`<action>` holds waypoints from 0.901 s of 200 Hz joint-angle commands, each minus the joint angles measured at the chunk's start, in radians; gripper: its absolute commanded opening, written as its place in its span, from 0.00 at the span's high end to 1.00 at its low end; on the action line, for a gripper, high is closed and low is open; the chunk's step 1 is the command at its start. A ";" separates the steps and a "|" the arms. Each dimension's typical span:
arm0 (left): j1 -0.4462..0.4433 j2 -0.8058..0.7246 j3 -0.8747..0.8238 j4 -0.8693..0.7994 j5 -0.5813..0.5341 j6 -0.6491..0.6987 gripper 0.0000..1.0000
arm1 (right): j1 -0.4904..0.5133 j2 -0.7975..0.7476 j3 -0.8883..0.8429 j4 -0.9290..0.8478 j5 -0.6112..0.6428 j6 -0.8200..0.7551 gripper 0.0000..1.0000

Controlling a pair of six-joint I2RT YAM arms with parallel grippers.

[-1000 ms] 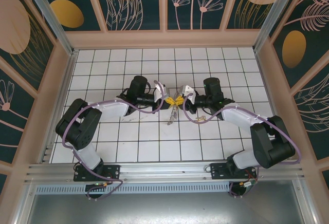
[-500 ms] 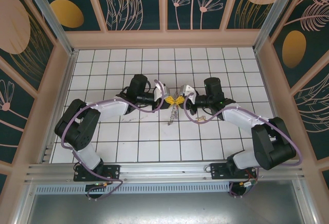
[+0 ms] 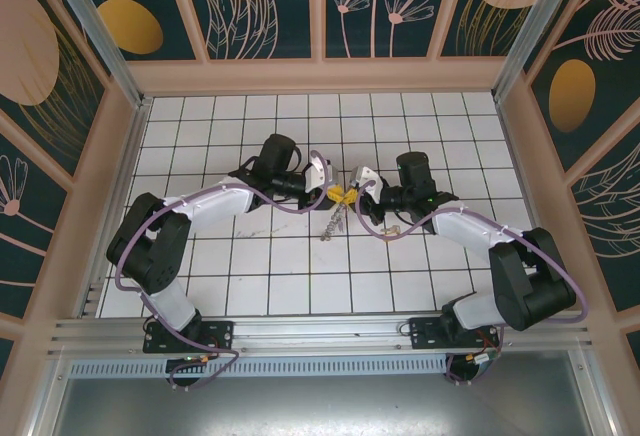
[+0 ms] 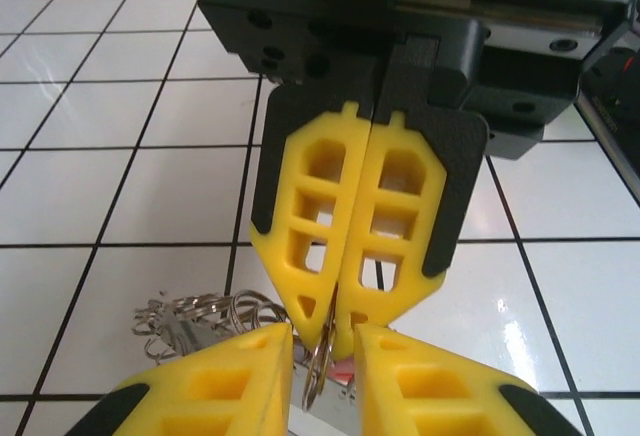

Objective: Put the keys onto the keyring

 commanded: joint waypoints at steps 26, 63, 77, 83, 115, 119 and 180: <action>-0.005 -0.007 0.030 -0.074 -0.022 0.051 0.75 | 0.008 -0.016 0.024 0.016 -0.025 -0.019 1.00; -0.006 0.023 0.042 -0.082 -0.015 0.052 0.76 | 0.010 -0.018 0.024 0.023 -0.030 -0.013 1.00; -0.006 0.029 0.047 -0.084 -0.015 0.054 0.76 | 0.011 -0.018 0.026 0.021 -0.031 -0.012 1.00; -0.007 0.031 0.049 -0.086 -0.016 0.054 0.77 | 0.011 -0.018 0.026 0.024 -0.032 -0.012 1.00; -0.007 0.049 0.068 -0.107 -0.021 0.061 0.77 | 0.011 -0.019 0.026 0.028 -0.034 -0.010 1.00; -0.007 0.050 0.069 -0.110 -0.021 0.062 0.77 | 0.011 -0.019 0.026 0.027 -0.034 -0.010 1.00; -0.008 0.059 0.077 -0.135 -0.025 0.072 0.84 | 0.011 -0.019 0.026 0.031 -0.037 -0.009 1.00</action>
